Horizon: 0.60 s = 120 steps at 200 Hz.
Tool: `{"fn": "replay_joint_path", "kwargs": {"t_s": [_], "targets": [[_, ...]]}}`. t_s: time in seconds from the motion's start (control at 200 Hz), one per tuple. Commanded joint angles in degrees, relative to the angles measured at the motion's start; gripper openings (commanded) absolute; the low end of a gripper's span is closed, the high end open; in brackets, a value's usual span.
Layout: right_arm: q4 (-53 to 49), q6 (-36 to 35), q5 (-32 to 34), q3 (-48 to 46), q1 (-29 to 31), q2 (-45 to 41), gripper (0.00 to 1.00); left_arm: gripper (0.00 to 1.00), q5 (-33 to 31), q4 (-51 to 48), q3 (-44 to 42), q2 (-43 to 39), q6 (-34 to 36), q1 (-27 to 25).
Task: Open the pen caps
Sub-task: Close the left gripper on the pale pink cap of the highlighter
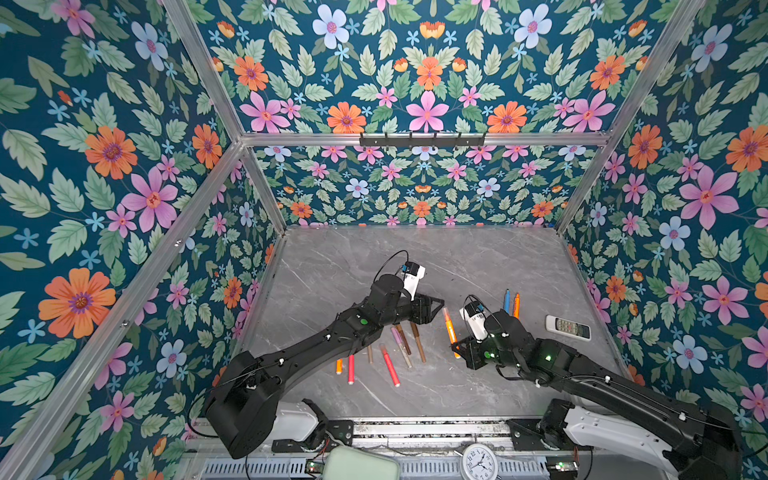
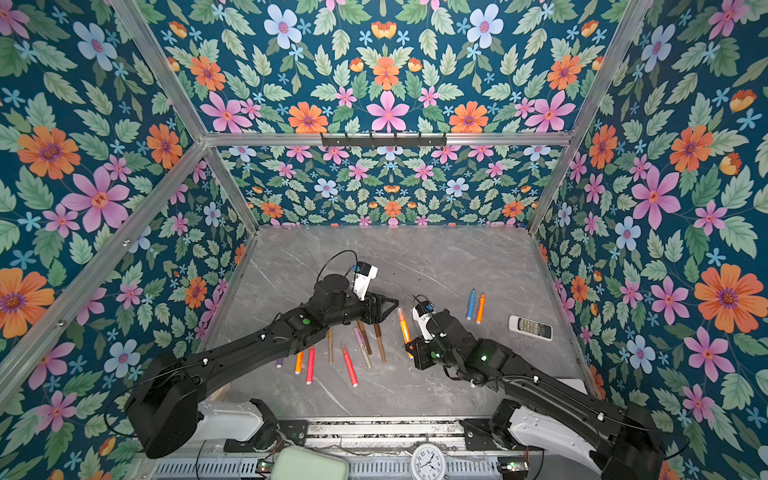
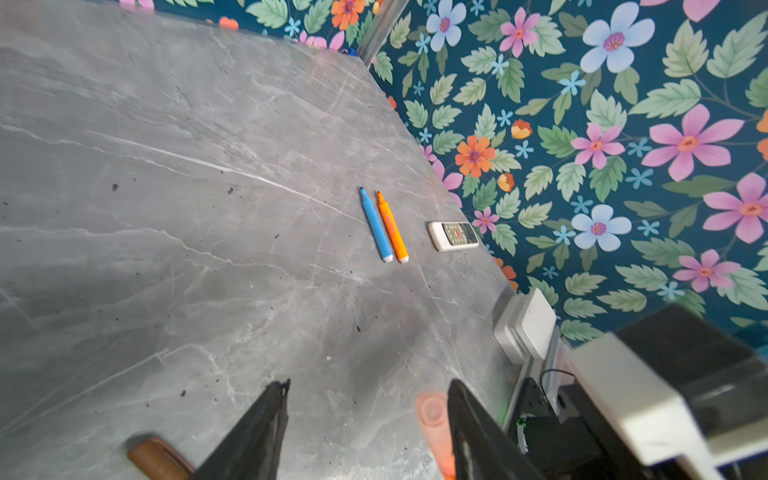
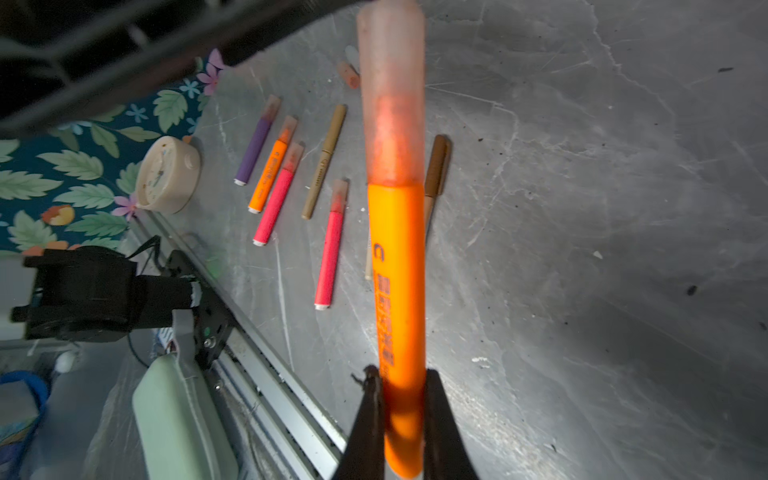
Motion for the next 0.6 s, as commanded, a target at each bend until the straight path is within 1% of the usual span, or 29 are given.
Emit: {"fn": "replay_joint_path", "kwargs": {"t_s": [0.0, 0.09, 0.195, 0.31, 0.395, 0.495, 0.595], "targets": [[0.0, 1.0, -5.0, 0.7, 0.0, -1.7, 0.00, 0.63, 1.8, 0.1, -1.5, -1.1, -1.2, -0.7], [-1.0, 2.4, -5.8, 1.7, 0.0, -2.2, 0.00, 0.63, 2.3, -0.1, -2.4, -2.3, -2.0, -1.1], [-3.4, 3.4, -6.4, 4.1, 0.0, -0.4, 0.00, 0.63, 3.0, -0.2, -3.5, -4.0, -2.7, -1.5], [-2.2, 4.9, -6.8, 4.2, 0.0, -0.7, 0.00, 0.63, 3.4, -0.9, -4.1, -4.6, -3.1, -1.6], [-2.4, 5.0, -6.6, 4.8, 0.0, -0.1, 0.00, 0.63, 4.3, 0.5, -4.6, -4.5, -4.6, -1.9], [-2.4, 5.1, -5.6, 4.9, 0.0, 0.4, 0.00, 0.60, 5.8, 2.9, -4.9, -4.0, -6.2, -2.6], [-1.8, 5.6, -5.4, 4.5, 0.0, 0.7, 0.00, 0.57, 5.1, 3.7, -5.1, -4.5, -7.2, -3.2]]}}
